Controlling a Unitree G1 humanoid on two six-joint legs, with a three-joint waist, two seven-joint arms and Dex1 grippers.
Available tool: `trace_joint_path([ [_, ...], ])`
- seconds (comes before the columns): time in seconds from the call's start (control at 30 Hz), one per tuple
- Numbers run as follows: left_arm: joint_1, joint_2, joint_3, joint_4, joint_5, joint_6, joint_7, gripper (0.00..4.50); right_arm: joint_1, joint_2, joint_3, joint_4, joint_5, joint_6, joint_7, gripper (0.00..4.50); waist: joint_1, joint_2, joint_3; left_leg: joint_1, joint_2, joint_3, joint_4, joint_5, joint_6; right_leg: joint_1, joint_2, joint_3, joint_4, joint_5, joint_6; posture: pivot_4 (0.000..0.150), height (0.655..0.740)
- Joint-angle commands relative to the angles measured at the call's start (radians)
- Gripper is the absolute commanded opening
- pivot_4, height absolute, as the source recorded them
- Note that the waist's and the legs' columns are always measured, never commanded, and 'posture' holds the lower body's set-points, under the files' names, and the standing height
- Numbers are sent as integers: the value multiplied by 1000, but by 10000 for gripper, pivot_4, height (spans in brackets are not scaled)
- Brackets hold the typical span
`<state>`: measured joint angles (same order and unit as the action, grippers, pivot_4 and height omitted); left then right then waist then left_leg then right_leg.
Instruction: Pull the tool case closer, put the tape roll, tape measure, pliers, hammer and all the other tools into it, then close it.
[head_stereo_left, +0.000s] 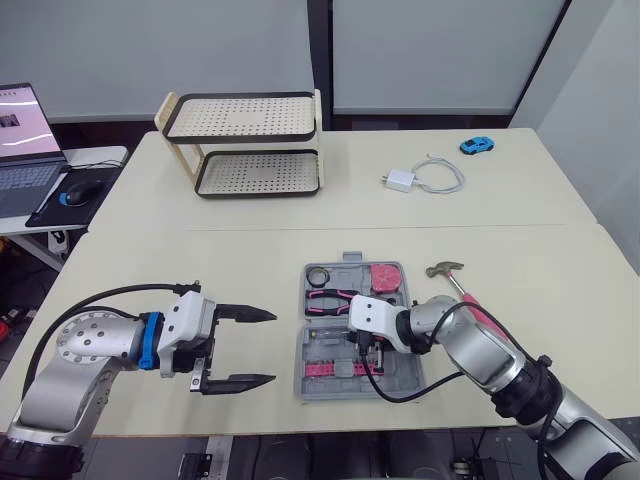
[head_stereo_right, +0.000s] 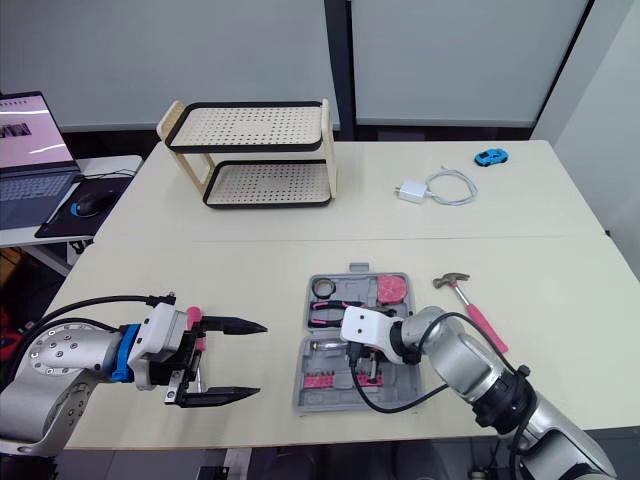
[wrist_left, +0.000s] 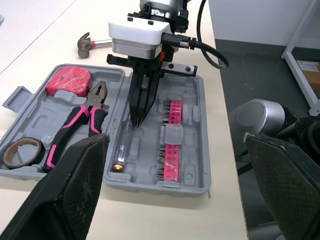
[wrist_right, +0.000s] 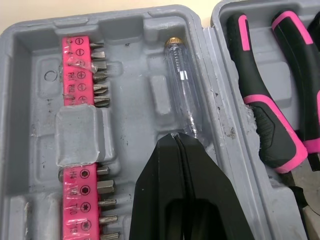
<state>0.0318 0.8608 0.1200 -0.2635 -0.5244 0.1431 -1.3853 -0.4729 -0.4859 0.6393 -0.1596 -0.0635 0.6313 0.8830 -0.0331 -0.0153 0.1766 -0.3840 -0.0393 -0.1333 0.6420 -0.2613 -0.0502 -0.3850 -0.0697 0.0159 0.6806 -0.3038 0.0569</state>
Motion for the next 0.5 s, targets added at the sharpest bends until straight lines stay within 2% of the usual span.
trace_joint_path([
  [0.03,-4,10,7,-11,-1,-4,1,45000,11,11,-25,2,-5,2,-16,328,0,0,0,0,0,0,0,0,0,0,0,0,0,0,0,1500,7400],
  [0.5,-7,8,6,-6,0,-9,0,45000,-23,8,-38,-92,19,48,34,328,-1,0,0,0,0,0,0,0,0,0,0,0,0,0,0,1500,7400],
])
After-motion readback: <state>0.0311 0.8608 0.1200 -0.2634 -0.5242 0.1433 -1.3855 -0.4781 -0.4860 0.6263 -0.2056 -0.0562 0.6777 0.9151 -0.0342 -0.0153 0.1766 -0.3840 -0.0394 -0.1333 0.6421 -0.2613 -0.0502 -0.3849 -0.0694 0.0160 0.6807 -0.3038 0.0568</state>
